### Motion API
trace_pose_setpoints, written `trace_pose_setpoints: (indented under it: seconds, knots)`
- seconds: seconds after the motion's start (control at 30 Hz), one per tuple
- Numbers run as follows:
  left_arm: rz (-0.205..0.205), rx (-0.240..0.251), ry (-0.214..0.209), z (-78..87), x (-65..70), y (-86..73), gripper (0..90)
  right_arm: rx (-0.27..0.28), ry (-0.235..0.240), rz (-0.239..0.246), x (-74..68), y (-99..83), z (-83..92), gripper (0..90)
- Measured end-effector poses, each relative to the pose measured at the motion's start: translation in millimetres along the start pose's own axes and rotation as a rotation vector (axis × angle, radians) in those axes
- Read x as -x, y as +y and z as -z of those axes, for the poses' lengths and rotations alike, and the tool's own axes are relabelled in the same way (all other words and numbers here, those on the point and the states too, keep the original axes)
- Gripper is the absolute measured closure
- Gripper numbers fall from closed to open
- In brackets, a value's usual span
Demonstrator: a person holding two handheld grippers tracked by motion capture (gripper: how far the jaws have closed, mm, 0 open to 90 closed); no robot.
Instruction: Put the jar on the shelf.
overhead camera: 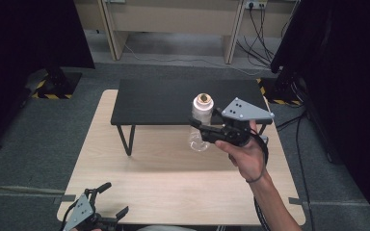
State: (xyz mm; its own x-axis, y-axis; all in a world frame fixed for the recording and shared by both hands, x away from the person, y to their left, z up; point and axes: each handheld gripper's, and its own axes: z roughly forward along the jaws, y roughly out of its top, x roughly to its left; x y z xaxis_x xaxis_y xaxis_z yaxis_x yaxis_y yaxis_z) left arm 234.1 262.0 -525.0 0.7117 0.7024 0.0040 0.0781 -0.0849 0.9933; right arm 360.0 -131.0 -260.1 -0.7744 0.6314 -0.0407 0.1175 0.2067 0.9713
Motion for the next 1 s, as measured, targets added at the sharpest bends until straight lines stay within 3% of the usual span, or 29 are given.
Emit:
trace_pose_setpoints:
  seconds: [0.4,1.0]
  knots:
    - [-0.002,-0.001,-0.002,-0.1,0.2,0.0,0.0,-0.004,-0.050,0.001,13.4,27.9,-13.2,45.2]
    - [-0.003,0.000,-0.005,0.3,0.7,0.3,0.0,-0.019,-0.149,-0.027,41.1,39.7,-53.5,45.2]
